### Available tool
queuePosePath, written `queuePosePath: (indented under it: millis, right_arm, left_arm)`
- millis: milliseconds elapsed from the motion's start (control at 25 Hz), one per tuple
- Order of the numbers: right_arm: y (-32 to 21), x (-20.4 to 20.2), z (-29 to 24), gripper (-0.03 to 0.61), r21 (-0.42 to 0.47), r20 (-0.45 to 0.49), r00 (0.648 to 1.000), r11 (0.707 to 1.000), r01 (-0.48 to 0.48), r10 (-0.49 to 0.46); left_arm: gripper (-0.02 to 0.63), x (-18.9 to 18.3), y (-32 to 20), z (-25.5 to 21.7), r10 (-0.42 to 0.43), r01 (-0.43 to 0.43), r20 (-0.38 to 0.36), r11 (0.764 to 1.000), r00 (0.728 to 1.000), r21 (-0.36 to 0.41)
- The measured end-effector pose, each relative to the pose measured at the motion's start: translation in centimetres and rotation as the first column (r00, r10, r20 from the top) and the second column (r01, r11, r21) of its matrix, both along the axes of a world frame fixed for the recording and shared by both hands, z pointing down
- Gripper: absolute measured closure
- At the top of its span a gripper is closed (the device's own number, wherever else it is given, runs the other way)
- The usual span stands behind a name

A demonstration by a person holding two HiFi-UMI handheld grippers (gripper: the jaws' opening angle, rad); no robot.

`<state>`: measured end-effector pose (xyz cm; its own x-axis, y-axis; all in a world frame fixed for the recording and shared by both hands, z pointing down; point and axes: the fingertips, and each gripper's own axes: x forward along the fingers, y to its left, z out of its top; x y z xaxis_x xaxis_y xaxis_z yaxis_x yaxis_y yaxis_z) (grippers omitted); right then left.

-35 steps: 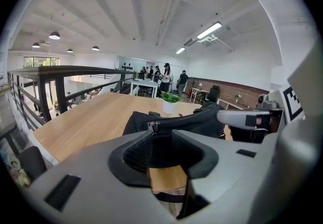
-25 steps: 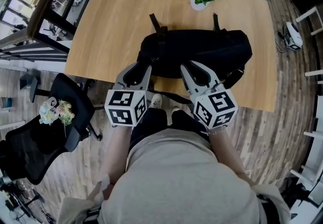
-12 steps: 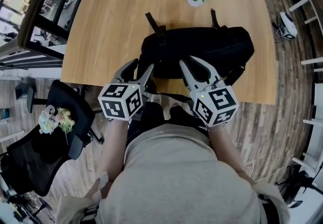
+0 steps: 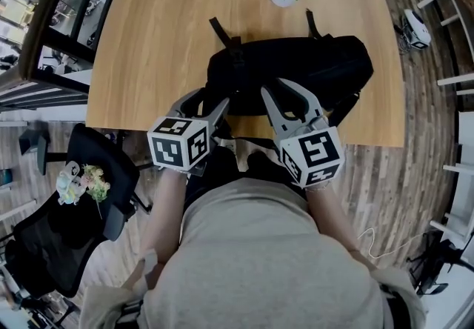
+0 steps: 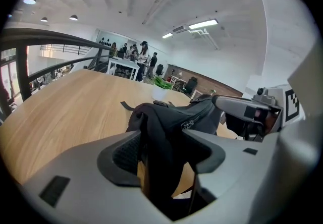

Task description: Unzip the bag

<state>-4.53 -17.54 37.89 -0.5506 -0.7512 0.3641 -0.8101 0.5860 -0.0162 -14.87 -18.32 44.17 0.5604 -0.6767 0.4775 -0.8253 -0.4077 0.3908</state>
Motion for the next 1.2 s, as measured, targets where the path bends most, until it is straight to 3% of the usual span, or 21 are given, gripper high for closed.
queuePosePath:
  millis: [280,440,680,1200]
  right_arm:
    - [0.4,-1.6,0.2,0.485,0.04,-0.133,0.99,0.998,0.054,-0.048]
    - [0.6,-2.2,0.5,0.486,0.044,-0.154,0.985,0.996,0.083,-0.075]
    - [0.8,-3.5,0.6,0.485,0.095,-0.201,0.973,0.987,0.132,-0.111]
    - [1.6,-4.7,2.0,0.483,0.129,-0.327,0.936,0.975,0.18,-0.13]
  left_arm:
    - [0.374,0.6,-0.4,0.4,0.063,-0.063,-0.025,0.998,0.998,-0.005]
    - [0.454,1.3,-0.3,0.2,0.098,-0.098,-0.051,0.995,0.994,-0.008]
    - [0.502,1.6,-0.5,-0.5,0.115,-0.116,-0.101,0.993,0.988,0.001]
    - [0.515,2.3,-0.6,-2.2,0.156,-0.16,-0.186,0.987,0.97,-0.004]
